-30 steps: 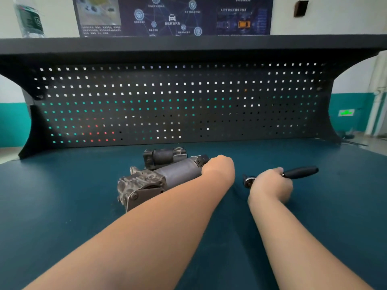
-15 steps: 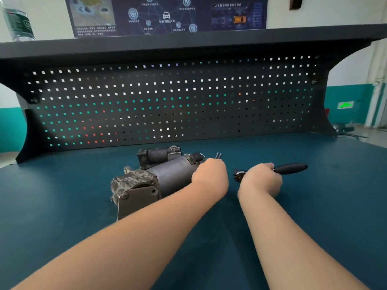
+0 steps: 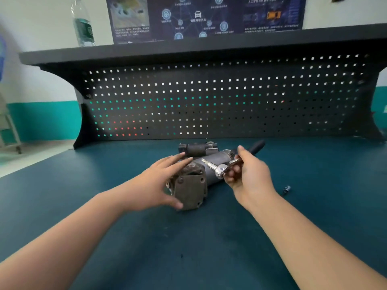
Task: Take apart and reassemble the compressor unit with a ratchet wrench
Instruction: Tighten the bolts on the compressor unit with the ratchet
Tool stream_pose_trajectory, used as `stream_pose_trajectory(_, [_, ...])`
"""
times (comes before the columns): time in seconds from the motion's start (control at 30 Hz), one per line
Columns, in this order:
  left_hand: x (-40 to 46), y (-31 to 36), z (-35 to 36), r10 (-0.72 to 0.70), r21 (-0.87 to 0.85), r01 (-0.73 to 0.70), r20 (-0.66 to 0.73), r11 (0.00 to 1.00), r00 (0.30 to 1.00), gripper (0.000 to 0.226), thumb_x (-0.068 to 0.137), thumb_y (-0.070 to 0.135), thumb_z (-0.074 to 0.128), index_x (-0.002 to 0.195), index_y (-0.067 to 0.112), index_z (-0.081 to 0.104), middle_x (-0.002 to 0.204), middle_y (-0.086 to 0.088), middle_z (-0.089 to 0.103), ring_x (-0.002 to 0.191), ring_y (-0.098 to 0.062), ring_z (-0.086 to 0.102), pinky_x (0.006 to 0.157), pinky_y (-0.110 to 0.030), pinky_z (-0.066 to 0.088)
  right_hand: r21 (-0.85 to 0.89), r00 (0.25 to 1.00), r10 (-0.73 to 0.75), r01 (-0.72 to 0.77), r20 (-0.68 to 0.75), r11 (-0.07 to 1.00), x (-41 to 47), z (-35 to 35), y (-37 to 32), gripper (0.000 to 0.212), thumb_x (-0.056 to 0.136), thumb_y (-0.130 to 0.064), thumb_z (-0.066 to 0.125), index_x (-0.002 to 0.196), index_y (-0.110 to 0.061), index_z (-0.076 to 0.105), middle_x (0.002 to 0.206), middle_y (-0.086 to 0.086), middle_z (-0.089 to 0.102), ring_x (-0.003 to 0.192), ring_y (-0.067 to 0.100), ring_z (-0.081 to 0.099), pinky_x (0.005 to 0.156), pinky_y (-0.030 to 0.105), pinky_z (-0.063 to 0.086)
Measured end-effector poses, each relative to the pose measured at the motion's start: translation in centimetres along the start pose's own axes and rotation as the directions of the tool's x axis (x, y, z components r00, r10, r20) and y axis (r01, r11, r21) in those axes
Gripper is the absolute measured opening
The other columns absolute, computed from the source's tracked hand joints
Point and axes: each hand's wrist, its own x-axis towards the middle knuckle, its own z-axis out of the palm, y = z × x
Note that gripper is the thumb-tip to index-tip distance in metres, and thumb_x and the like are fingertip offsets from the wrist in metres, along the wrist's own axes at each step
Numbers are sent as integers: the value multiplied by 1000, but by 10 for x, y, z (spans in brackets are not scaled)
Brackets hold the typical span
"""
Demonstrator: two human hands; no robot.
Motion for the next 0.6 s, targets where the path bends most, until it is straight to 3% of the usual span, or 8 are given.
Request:
stream_pose_trajectory(0.1, [7,-4,9,43,-65,-46,-38,997,998,100,66,36,82,144,43,19,150,26,10,139,4,9,111,-13,10,-144,991,29,-10,134,989,-9,6,7,32,96,-23,53,67,-14,43,37,-3,35,31,10,36,33,17,31])
stream_pose_trajectory(0.27, [14,-6,18,89,-82,-100,-128,992,988,93,65,36,82,143,35,31,139,28,27,131,9,25,101,2,12,-304,979,-35,96,200,948,-13,5,15,33,97,-22,51,68,-10,44,39,-1,37,32,12,40,34,20,32])
stream_pose_trajectory(0.37, [14,-8,22,95,-163,-119,-149,979,984,88,66,29,82,140,37,34,141,23,34,130,9,28,101,1,15,-339,966,-79,161,245,927,-14,5,15,35,97,-24,51,66,-10,44,42,-1,40,35,12,43,37,22,36])
stream_pose_trajectory(0.5, [12,-9,25,90,-292,-121,-118,949,989,89,69,22,80,130,55,23,142,23,29,129,16,21,99,4,12,-373,952,-99,208,289,904,-18,7,17,35,97,-25,51,66,-11,46,42,-1,42,38,13,46,39,24,39])
stream_pose_trajectory(0.6, [12,-10,23,103,-317,-130,-103,940,989,84,69,19,81,130,50,31,142,20,32,131,9,24,103,0,15,-383,953,-101,209,284,900,-18,7,20,36,97,-25,52,65,-10,46,42,-1,42,38,13,46,38,23,39])
